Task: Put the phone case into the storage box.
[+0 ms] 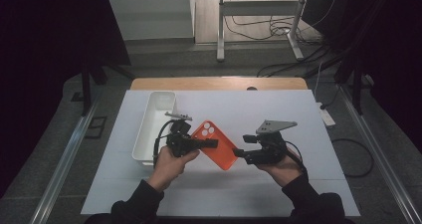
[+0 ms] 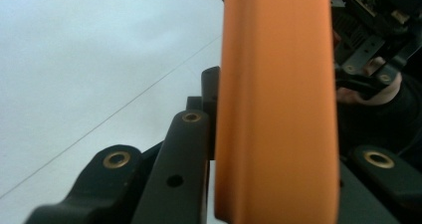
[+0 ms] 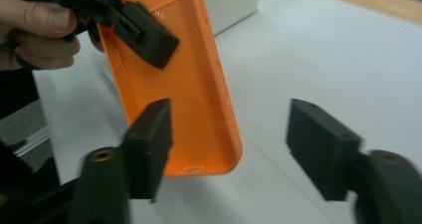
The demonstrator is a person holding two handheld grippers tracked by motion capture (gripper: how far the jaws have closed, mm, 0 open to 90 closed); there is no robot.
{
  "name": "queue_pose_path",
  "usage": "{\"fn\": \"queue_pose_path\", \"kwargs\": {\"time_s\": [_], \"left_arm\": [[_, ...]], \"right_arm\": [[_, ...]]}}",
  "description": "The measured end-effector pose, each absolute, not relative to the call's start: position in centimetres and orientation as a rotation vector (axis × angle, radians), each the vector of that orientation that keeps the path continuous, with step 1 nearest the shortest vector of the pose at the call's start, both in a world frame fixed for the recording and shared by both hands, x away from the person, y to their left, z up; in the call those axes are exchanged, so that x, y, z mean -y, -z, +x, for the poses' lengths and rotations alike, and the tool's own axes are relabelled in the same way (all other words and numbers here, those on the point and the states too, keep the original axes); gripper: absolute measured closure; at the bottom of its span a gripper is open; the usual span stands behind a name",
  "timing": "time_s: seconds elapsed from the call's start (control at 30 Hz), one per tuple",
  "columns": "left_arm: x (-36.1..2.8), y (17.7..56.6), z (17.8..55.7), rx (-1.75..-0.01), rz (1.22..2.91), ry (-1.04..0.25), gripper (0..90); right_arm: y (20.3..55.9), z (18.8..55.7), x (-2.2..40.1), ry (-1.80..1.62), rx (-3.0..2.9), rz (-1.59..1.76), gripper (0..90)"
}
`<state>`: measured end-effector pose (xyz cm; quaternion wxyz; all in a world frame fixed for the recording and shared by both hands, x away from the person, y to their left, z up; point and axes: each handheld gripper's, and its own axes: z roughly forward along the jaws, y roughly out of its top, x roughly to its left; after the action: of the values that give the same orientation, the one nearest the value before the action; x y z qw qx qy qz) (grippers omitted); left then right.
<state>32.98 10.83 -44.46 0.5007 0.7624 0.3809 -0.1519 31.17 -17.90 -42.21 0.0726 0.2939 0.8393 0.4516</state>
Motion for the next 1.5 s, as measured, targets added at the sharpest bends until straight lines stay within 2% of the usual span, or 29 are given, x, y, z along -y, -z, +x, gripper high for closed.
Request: {"fn": "queue_pose_path", "kwargs": {"time_s": [0.1, 0.17, 0.2, 0.3, 0.77, 1.4, 1.47, 1.5], "left_arm": [[-11.1, 44.5, 32.9, -0.903, 1.861, 0.361, 84.6], [-11.1, 44.5, 32.9, -0.898, 1.864, 0.358, 84.6], [-11.2, 44.5, 32.9, -0.889, 1.872, 0.357, 84.5], [-11.3, 44.5, 32.8, -0.88, 1.88, 0.351, 84.5], [-11.4, 44.5, 32.8, -0.806, 1.921, 0.355, 84.4], [-10.1, 43.9, 32.2, -0.614, 1.937, 0.423, 84.4], [-9.9, 43.8, 32.1, -0.588, 1.941, 0.426, 84.4], [-9.9, 43.8, 32.1, -0.588, 1.941, 0.426, 84.4]], "right_arm": [[42.5, 31.3, 18.1, -1.344, -2.567, 0.897, 16.8], [42.6, 31.4, 18.1, -1.339, -2.573, 0.903, 13.5], [42.8, 31.4, 18.2, -1.344, -2.587, 0.907, 6.5], [42.9, 31.3, 18.3, -1.349, -2.588, 0.9, 0.0], [43.4, 30.9, 18.5, -1.405, -2.624, 0.851, 0.0], [43.8, 30.2, 16.3, -1.336, -2.784, 0.826, 0.4], [43.8, 30.0, 16.0, -1.334, -2.802, 0.8, 5.9], [43.8, 30.0, 16.0, -1.334, -2.802, 0.8, 5.9]]}}
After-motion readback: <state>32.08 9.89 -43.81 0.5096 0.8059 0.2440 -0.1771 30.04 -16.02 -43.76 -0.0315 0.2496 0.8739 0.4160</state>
